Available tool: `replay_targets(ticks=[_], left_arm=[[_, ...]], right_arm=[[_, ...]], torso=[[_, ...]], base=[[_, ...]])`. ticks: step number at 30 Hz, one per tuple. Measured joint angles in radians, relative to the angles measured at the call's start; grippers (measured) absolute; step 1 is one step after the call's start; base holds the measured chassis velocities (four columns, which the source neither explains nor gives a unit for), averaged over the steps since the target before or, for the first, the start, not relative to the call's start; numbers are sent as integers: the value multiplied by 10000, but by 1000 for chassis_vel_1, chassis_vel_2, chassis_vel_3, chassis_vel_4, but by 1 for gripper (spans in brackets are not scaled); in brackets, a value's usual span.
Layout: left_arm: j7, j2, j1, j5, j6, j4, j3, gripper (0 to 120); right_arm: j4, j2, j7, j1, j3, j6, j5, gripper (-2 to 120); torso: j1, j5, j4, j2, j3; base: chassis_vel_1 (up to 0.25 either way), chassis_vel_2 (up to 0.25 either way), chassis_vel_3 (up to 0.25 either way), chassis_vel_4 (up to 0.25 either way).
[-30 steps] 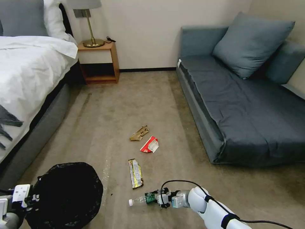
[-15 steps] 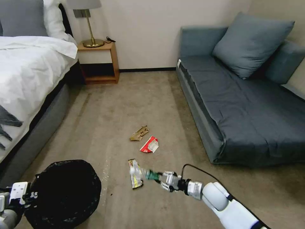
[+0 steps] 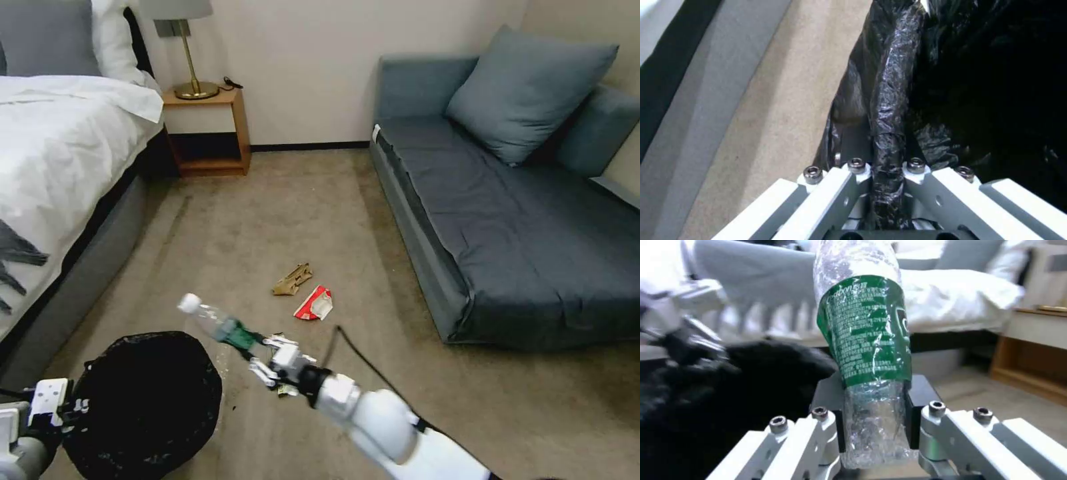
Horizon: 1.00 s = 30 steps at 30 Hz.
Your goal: Pick up the trash bin, then pick up the garbage on the floor and place it into the trash bin.
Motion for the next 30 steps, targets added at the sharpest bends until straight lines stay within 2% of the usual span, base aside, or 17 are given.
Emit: replay_targets(ticks=[5, 14, 17, 20, 21, 25, 27, 30], left_arm=[[-5, -82, -5, 3, -1, -242, -7, 2], [-3, -52, -90, -20, -5, -232, 127, 2], [3, -61, -101, -26, -5, -233, 151, 2], [35, -61, -132, -43, -5, -233, 170, 2], [35, -61, -132, -43, -5, -233, 170, 2], [49, -15, -168, -86, -5, -149, 164, 2], [52, -3, -170, -96, -5, -139, 153, 2], [66, 43, -189, -104, -5, -57, 124, 2]], right_arm=[[-147, 104, -25, 508, -912, -108, 158, 23], [-397, 240, -141, 1332, -1764, -325, 389, 23], [-425, 244, -137, 1492, -1829, -385, 477, 30], [-430, 236, -127, 1601, -1930, -460, 453, 44], [-430, 236, -127, 1601, -1930, -460, 453, 44], [-476, 253, -220, 1401, -1877, -447, 178, 62], [-477, 256, -235, 1348, -1865, -432, 130, 65], [-547, 222, -212, 1249, -1872, -366, -380, 81]], torso=[[0, 1, -3, 0, 0], [0, 0, -2, 0, 0], [0, 1, -3, 0, 0], [0, 1, -3, 0, 0], [0, 1, -3, 0, 0], [0, 2, -3, 0, 0], [0, 1, -3, 0, 0], [0, 1, -3, 0, 0]], base=[[0, 0, 0, 0], [0, 0, 0, 0], [0, 0, 0, 0], [0, 0, 0, 0], [0, 0, 0, 0], [0, 0, 0, 0], [0, 0, 0, 0], [0, 0, 0, 0]])
